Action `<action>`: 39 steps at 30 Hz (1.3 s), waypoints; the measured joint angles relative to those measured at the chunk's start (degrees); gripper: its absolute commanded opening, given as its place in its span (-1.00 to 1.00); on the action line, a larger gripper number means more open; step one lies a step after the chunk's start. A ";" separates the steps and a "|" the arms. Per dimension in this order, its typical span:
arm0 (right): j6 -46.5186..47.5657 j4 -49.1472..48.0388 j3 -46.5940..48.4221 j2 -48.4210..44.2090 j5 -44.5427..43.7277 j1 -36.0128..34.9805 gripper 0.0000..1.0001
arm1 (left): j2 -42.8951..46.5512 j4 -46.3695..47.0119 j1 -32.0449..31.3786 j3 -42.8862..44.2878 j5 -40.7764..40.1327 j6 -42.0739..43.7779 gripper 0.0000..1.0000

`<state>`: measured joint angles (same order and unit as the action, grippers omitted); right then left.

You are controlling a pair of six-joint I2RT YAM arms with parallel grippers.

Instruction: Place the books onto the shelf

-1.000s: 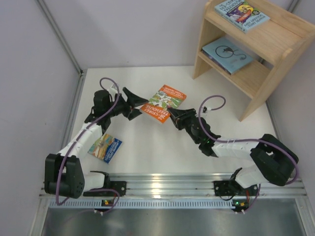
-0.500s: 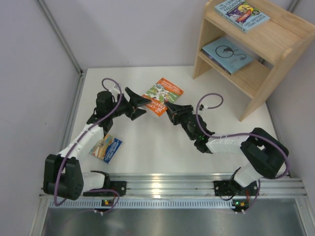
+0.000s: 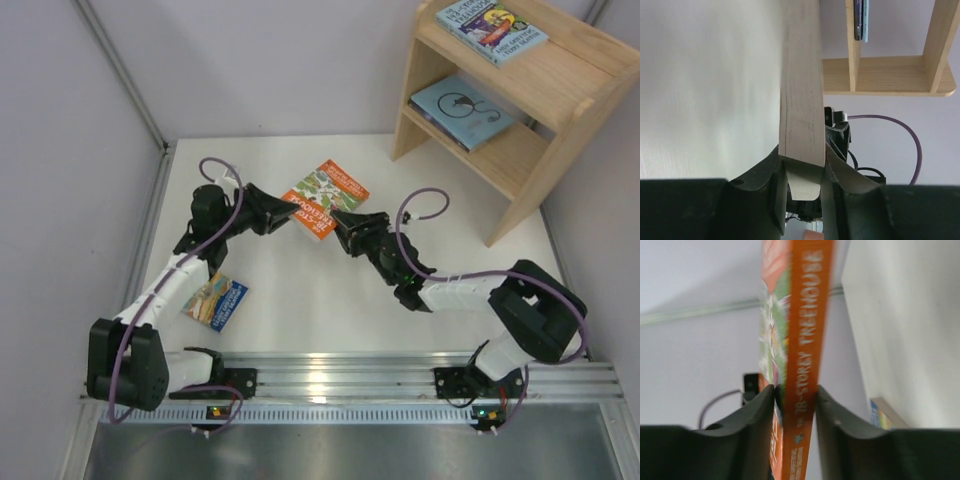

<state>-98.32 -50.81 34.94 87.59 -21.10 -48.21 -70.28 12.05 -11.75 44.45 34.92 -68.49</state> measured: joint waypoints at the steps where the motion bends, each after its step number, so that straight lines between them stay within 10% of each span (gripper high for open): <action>1: 2.34 1.79 0.00 -0.72 1.62 0.07 -0.05 | -0.11 -1.51 0.09 0.57 0.35 0.72 -1.00; 15: 69.92 49.72 9.29 -28.61 3.17 -7.67 0.47 | -7.37 -22.25 2.34 16.24 15.32 6.91 -1.00; 28: 137.81 33.94 4.04 -25.11 -8.48 -19.69 0.37 | -7.50 -20.92 2.36 18.47 25.07 -1.66 -1.00; 37: 156.19 17.38 2.19 -18.05 -10.95 -19.65 -0.23 | -7.30 -19.32 1.07 16.46 27.98 -4.39 -1.00; 39: 159.75 14.78 1.88 -16.92 -10.99 -19.45 -0.62 | -7.26 -19.08 0.79 16.39 28.33 -4.70 -1.00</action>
<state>61.43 -36.03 36.82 70.67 -32.10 -67.66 -77.54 -7.03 -10.96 60.84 63.24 -73.19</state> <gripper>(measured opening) 0.331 0.317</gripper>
